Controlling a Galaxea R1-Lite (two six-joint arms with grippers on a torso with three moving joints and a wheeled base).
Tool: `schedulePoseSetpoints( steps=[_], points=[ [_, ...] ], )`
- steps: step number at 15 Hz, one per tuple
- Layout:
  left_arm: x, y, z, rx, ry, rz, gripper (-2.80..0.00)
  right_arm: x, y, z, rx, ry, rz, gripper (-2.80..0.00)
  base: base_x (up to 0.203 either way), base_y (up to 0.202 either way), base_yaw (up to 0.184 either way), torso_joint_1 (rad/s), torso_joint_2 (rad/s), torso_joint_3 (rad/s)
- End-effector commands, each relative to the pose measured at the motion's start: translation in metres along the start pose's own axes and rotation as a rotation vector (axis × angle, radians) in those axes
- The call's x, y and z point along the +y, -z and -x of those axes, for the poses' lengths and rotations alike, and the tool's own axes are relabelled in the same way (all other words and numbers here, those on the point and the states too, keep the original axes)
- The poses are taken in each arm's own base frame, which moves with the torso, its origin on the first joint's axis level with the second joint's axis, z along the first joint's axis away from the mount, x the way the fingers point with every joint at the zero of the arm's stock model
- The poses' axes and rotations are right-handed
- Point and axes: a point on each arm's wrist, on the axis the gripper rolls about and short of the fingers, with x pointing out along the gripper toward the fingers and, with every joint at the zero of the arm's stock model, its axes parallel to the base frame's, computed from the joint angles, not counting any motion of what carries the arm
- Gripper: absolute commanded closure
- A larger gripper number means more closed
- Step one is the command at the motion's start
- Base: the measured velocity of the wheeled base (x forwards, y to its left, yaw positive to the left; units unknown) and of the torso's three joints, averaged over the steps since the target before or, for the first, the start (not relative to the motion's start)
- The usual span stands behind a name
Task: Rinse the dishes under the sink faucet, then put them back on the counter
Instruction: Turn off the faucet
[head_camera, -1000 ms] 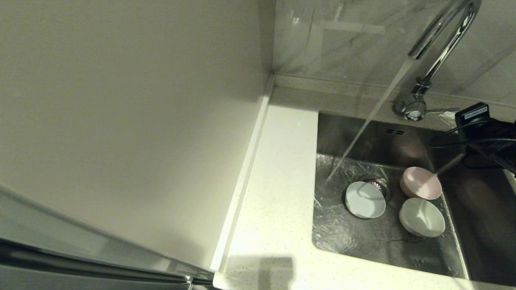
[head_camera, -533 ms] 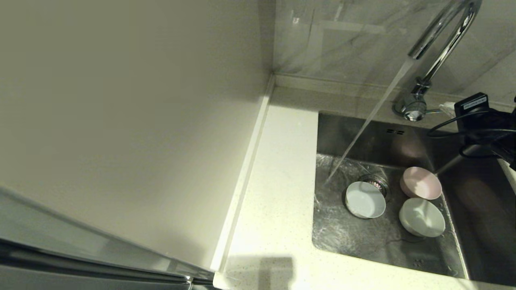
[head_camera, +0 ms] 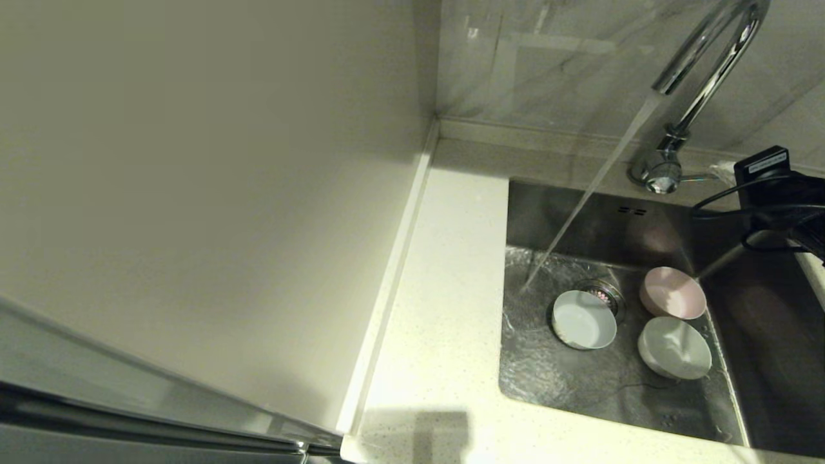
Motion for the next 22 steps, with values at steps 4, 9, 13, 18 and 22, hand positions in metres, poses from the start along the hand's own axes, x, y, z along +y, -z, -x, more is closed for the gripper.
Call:
schedulePoseSetpoints(
  steps=[4,9,13,18,22],
  points=[
    [0.000,0.000,0.000,-0.003,0.001,0.001,0.00,-0.014,0.002,-0.003,0.009,0.036,0.017,0.00,0.000,0.000,0.000,0.000,0.00,0.000],
    [0.000,0.000,0.000,-0.003,-0.001,0.001,0.00,-0.020,0.003,-0.026,0.000,0.030,0.020,0.00,0.000,0.000,0.000,0.000,0.00,0.000],
    [0.000,0.000,0.000,-0.003,-0.001,0.001,0.00,-0.020,0.002,-0.035,-0.011,0.021,0.022,0.00,0.000,0.000,0.000,0.000,0.00,0.000],
    [0.000,0.000,0.000,-0.004,-0.001,0.001,0.00,-0.005,-0.021,0.005,-0.059,0.013,0.063,0.00,0.000,0.000,0.000,0.000,0.00,0.000],
    [0.000,0.000,0.000,-0.003,-0.001,0.001,0.00,0.021,-0.037,0.085,-0.044,0.007,0.149,0.00,0.000,0.000,0.000,0.000,0.00,0.000]
  ],
)
